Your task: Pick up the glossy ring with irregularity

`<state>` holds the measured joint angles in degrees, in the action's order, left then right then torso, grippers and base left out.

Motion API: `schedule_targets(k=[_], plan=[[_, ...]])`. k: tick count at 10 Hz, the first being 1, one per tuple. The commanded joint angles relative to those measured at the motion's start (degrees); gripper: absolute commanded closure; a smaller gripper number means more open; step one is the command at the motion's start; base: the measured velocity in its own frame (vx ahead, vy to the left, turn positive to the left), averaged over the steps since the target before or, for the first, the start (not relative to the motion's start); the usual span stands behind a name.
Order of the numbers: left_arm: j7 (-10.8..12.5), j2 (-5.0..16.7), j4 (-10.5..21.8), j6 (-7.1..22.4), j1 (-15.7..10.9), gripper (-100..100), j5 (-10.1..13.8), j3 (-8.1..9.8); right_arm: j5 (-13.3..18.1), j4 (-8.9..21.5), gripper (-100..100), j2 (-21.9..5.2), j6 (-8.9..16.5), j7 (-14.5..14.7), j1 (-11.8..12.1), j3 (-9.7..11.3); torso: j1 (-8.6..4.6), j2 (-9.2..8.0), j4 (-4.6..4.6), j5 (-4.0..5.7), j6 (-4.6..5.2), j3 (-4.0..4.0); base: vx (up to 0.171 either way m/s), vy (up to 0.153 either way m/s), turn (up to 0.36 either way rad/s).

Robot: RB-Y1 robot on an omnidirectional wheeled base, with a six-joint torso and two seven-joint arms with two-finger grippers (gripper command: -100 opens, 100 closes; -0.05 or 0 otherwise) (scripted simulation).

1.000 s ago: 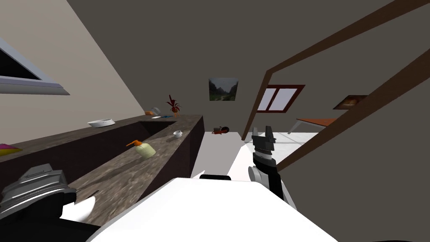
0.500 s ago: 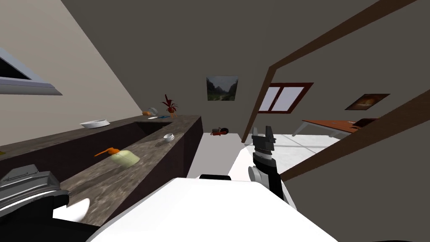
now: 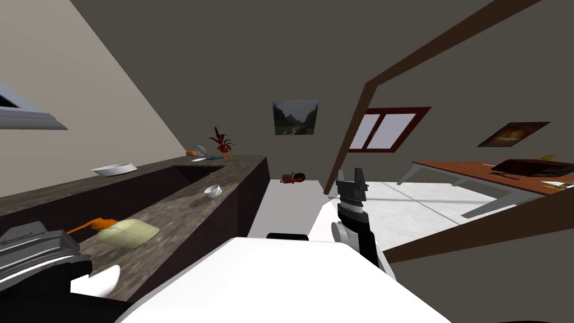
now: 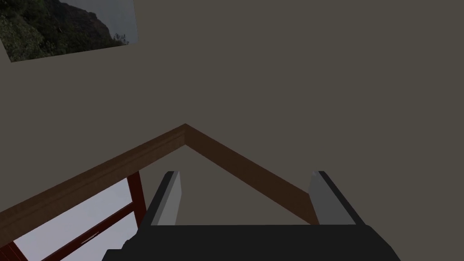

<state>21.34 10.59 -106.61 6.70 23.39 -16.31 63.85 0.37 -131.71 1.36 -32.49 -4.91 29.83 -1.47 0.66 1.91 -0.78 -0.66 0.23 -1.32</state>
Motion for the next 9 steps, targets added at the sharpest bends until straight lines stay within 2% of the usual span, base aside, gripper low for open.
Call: schedule_targets(k=[1,5,9], plan=[[-0.11,0.06,0.53,-0.07,-0.46,-100,-0.27,0.08,0.00,0.00,0,0.00,0.00,0.00,0.00,0.00,0.00,0.00,0.00,0.00,0.00,0.00,0.202,0.028,0.001],[-1.05,-0.42,1.95,0.85,-1.71,-100,-1.54,-0.45,0.00,0.00,0,-0.02,0.00,0.00,0.00,-0.01,0.56,0.08,-0.02,-0.13,0.01,-0.05,0.223,0.088,-0.022],[-2.70,-1.57,3.45,2.92,-2.98,-100,-3.34,-1.73,0.00,0.00,0,-0.02,0.00,0.00,0.00,-0.02,0.88,-0.08,0.01,-0.20,0.01,0.04,0.192,0.168,-0.039]])
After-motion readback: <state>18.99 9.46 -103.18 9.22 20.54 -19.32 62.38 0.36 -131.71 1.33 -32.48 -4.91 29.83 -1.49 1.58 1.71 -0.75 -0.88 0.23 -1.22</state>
